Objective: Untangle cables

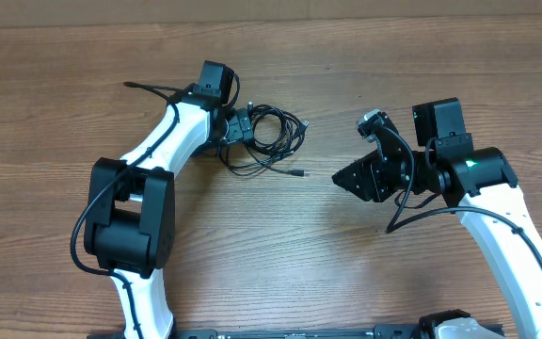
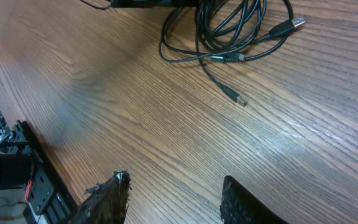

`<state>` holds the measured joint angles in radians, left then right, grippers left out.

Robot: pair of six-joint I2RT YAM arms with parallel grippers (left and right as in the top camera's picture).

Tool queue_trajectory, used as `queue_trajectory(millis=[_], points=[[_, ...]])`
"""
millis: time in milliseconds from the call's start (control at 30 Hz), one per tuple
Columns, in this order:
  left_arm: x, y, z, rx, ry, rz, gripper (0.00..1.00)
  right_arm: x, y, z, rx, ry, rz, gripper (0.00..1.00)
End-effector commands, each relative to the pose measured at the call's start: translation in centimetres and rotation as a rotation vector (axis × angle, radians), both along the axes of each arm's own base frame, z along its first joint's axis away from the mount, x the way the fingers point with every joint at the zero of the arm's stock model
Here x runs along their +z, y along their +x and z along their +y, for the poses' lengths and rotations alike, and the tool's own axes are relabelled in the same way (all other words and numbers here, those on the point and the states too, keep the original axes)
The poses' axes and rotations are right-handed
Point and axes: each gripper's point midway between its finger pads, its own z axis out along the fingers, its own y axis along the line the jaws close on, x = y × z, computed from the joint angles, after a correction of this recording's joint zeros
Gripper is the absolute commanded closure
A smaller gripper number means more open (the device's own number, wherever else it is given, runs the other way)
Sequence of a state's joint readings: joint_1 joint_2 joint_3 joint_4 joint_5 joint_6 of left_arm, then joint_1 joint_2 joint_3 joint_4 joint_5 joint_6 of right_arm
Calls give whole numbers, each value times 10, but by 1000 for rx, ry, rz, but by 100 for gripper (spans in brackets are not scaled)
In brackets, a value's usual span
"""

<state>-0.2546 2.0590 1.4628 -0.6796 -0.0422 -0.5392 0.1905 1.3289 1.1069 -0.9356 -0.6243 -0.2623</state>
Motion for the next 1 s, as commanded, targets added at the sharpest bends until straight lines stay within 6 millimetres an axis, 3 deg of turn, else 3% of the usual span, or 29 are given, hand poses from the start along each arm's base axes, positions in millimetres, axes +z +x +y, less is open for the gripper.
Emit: queue_trajectory(millis=[0, 967], points=[[-9, -8, 4, -12, 25, 15, 1, 3, 1, 3, 7, 8, -8, 53], [-9, -4, 8, -8, 65, -5, 0, 5, -2, 6, 16, 32, 1, 53]])
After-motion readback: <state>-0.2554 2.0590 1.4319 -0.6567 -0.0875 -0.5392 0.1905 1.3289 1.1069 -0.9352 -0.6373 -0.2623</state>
